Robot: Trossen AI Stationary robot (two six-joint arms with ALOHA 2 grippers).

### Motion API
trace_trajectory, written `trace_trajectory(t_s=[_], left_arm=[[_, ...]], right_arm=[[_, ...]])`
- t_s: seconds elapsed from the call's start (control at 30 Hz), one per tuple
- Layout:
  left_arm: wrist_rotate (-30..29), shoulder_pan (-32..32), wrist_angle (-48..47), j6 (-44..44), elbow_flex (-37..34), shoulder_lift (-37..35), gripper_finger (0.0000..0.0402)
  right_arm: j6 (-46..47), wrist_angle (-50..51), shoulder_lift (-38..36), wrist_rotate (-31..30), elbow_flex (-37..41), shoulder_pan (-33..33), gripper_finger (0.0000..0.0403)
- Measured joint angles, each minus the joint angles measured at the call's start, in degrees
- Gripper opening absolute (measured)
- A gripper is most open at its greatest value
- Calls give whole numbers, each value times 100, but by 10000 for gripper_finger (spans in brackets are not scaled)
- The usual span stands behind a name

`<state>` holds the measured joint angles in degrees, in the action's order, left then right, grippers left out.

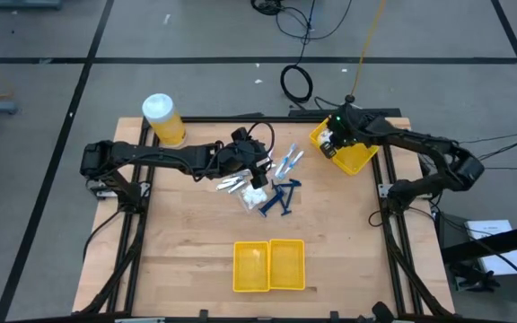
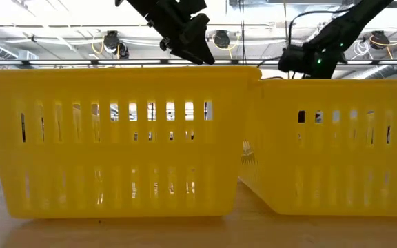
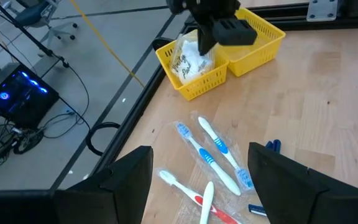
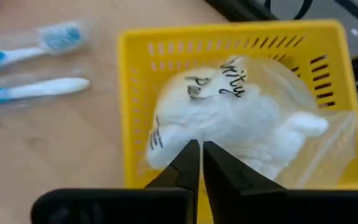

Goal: Pick & Place Travel size toiletries
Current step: Put the top white cotton pack into the top left yellow bin, then adjust the white cotton pack

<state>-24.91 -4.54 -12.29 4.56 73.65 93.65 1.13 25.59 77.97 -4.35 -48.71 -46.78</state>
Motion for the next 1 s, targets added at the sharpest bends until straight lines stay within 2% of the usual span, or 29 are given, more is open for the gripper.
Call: trace_trajectory(t_s=[0.1,0.3,0.47,0.6,0.87,1.0], left_arm=[[0,0,-6,2,0,0,257],[0,0,-140,-21,0,0,257],[18,0,-168,-24,0,0,258],[101,2,-166,-35,0,0,257],[105,0,-163,34,0,0,257],[107,0,-153,86,0,0,258]], right_arm=[[-33,-73,246,-90,-2,-124,10],[-49,-425,591,-1050,-4,-272,6],[-163,-896,648,-1065,-4,-220,1],[-185,-990,426,-1061,-4,-94,3],[126,95,-346,-1648,-4,-65,1],[217,335,-458,-1639,-4,-211,1]])
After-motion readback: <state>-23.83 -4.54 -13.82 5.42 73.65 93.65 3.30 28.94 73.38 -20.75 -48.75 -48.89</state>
